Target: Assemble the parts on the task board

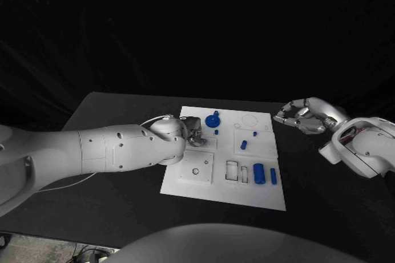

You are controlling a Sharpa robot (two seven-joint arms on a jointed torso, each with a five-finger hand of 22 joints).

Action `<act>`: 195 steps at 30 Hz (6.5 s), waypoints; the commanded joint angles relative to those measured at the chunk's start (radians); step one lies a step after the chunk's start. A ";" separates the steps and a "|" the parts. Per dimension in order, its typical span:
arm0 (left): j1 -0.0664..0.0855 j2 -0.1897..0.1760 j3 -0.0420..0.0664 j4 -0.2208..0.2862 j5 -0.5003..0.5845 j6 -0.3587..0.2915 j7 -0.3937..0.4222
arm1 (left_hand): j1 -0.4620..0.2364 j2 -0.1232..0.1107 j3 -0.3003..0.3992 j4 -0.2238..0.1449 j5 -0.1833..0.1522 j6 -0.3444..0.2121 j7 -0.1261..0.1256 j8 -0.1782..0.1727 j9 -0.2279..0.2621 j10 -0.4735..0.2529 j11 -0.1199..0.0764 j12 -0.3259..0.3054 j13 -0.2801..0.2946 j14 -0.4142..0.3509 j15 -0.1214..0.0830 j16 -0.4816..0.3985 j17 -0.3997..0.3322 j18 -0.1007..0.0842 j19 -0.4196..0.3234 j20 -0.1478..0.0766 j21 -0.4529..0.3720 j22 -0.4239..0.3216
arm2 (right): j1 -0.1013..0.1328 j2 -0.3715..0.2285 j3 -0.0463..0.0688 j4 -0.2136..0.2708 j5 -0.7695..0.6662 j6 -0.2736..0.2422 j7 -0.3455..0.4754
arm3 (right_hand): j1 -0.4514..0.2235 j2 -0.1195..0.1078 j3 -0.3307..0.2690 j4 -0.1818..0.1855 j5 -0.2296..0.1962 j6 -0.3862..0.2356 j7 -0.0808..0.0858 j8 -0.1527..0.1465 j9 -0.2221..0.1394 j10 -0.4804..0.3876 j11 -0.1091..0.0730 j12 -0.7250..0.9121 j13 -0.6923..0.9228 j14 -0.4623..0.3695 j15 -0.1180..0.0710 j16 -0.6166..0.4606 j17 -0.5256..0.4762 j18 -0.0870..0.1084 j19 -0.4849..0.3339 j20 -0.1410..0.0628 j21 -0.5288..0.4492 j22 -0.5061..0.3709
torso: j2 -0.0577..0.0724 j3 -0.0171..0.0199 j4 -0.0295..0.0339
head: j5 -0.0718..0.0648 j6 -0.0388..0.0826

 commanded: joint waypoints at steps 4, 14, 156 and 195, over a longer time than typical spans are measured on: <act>-0.007 0.010 -0.006 -0.017 0.012 0.044 -0.025 | 0.010 0.004 0.135 -0.120 -0.010 -0.001 -0.006 -0.006 -0.003 0.104 -0.004 -0.004 0.263 0.104 0.000 0.002 0.263 -0.002 0.026 -0.003 -0.008 0.173 | 0.000 0.000 0.000 0.001 -0.001 0.013 0.001 | 0.011 0.000 0.000 -0.006 0.004 -0.007 -0.002 -0.001 0.000 0.104 -0.005 -0.004 0.261 0.103 -0.003 0.003 0.263 0.018 -0.005 0.000 -0.007 0.146 | -0.001 0.0005 0.0000 | 0.000 0.000; -0.007 0.016 -0.006 -0.026 0.028 0.058 -0.026 | 0.003 -0.003 0.119 -0.102 -0.035 -0.007 -0.006 -0.012 -0.006 0.104 -0.003 -0.004 0.263 0.104 0.001 0.002 0.263 -0.001 0.023 -0.001 -0.011 0.171 | -0.005 0.002 0.000 -0.002 0.000 0.014 0.004 | 0.014 0.001 0.001 -0.006 0.006 -0.007 -0.002 -0.001 0.000 0.104 -0.005 -0.004 0.261 0.103 -0.003 0.003 0.263 0.018 -0.005 0.000 -0.007 0.146 | 0.000 0.0003 -0.0002 | -0.001 0.000; 0.142 0.122 0.001 -0.164 0.250 0.443 -0.096 | -0.121 0.075 -0.419 0.174 -0.228 0.079 0.004 -0.189 -0.219 0.104 0.010 -0.004 0.263 0.104 0.014 0.002 0.263 -0.020 0.077 0.011 0.033 0.240 | -0.023 0.008 0.000 -0.009 0.010 0.029 0.009 | -0.021 0.017 -0.016 0.008 0.019 0.011 0.000 0.001 -0.002 0.104 0.001 -0.004 0.261 0.103 0.001 0.003 0.263 0.016 0.003 0.002 -0.008 0.149 | 0.000 0.0002 0.0004 | -0.004 0.000; 0.112 0.169 0.003 -0.235 0.296 0.429 -0.077 | -0.030 0.061 -0.361 0.164 -0.068 0.080 -0.006 -0.169 -0.170 0.104 0.003 -0.004 0.263 0.104 0.009 0.002 0.263 -0.017 0.072 0.009 0.024 0.237 | -0.023 0.006 0.000 -0.008 0.010 0.031 0.008 | -0.020 0.020 -0.016 0.008 0.024 0.011 0.001 0.000 -0.003 0.104 0.001 -0.004 0.261 0.103 0.001 0.003 0.263 0.016 0.004 0.003 -0.007 0.150 | 0.000 0.0002 0.0003 | -0.005 0.000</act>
